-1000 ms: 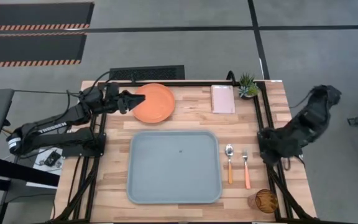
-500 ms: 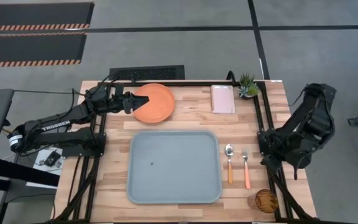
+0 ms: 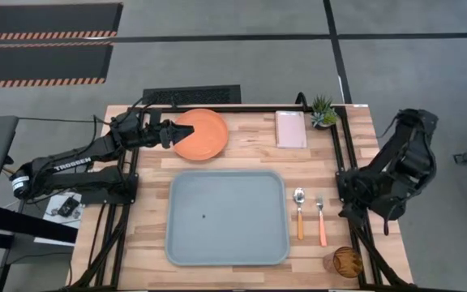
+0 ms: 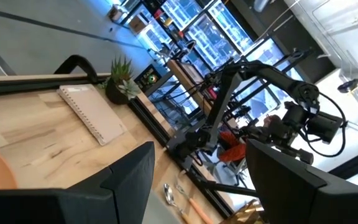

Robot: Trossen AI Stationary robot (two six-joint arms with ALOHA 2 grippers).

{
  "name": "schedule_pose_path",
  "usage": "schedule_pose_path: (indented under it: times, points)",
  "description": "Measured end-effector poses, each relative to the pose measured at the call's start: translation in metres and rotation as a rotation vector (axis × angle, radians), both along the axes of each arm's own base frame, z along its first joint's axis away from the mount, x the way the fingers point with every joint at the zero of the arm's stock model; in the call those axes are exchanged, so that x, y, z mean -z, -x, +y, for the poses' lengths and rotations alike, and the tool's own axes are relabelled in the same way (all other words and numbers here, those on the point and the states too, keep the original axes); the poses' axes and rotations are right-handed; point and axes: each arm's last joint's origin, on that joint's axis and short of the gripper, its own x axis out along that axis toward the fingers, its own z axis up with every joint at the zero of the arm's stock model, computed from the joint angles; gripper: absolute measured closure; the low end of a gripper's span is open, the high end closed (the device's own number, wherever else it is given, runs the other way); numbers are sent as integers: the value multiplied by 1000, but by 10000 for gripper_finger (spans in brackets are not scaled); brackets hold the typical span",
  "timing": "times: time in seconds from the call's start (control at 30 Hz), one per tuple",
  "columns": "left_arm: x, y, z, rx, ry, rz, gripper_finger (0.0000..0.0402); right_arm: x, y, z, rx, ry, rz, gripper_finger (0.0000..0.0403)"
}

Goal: Pick and place plate/cup/fork/spoon on tray
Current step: Put the yellow glass on the serving tray

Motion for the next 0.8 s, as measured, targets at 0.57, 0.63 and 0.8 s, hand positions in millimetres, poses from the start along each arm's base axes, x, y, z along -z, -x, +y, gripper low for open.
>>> schedule_pose_path:
  times: [0.57,0.63,0.8]
  points:
    - [0,0,0,6,11,-2,161,19,7,45,-42,56,115,182]
    - [0,0,0,6,11,-2,161,23,8,51,-40,68,132,171]
    - [0,0,0,6,11,-2,161,31,9,66,-38,102,165,151]
